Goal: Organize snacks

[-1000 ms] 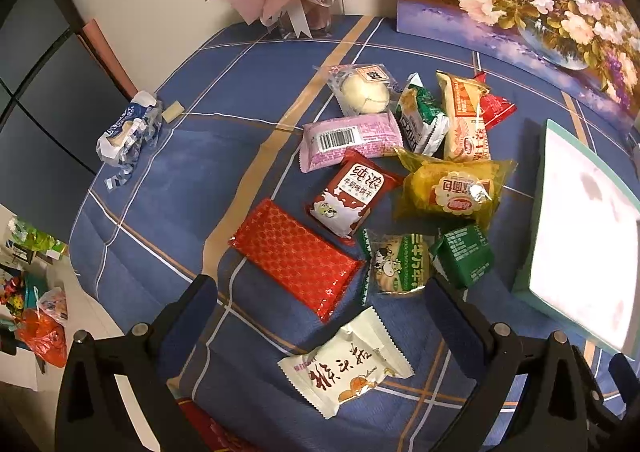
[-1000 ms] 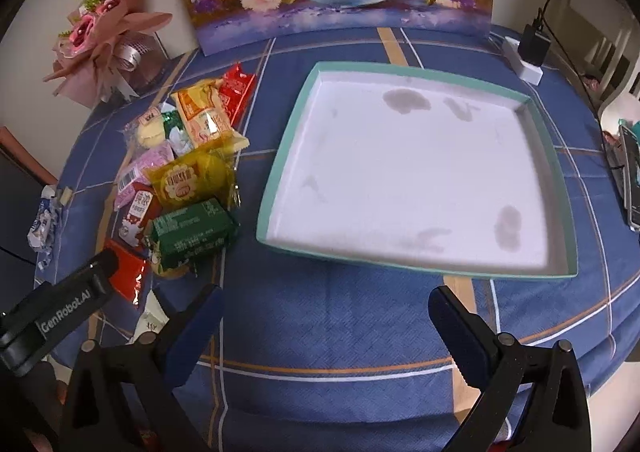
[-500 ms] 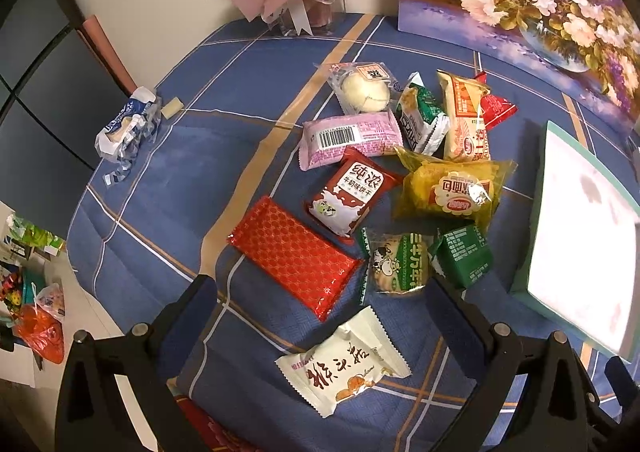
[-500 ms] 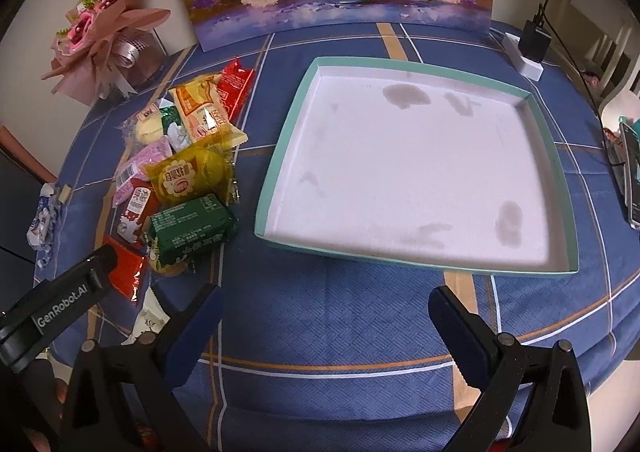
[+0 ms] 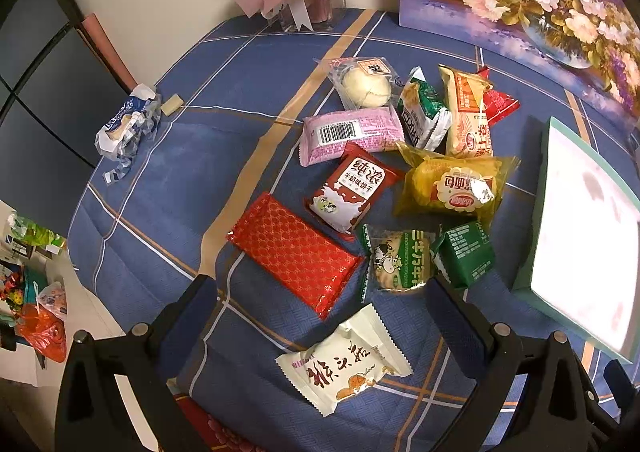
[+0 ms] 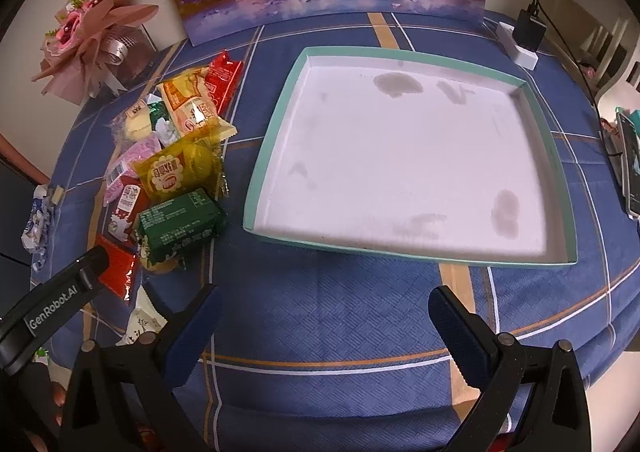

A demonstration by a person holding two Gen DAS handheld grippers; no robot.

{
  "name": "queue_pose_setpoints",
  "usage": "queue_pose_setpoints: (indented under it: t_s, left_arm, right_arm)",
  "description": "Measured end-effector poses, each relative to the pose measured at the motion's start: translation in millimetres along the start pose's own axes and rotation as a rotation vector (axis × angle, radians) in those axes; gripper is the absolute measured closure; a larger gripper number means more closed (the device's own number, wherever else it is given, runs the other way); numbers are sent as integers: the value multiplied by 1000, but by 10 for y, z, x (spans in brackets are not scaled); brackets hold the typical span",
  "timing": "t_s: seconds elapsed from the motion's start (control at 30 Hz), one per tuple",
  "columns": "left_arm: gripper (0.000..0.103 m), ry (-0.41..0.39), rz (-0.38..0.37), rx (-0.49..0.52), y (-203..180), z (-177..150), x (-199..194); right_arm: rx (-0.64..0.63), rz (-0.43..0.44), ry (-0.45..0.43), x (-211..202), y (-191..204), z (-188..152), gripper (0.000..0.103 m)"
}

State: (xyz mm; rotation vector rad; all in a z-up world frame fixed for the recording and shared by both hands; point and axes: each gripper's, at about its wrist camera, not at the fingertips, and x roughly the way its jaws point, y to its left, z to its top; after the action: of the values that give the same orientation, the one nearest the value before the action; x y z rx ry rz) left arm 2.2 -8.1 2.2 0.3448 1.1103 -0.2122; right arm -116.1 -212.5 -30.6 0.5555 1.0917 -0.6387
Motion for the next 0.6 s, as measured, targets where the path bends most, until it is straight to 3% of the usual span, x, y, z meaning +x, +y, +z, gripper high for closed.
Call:
queue_pose_setpoints:
  t_s: [0.6]
  left_arm:
    - [0,19,-4,1,-9,-2,42]
  right_arm:
    - [-1,-9,13,25,-2,8,0]
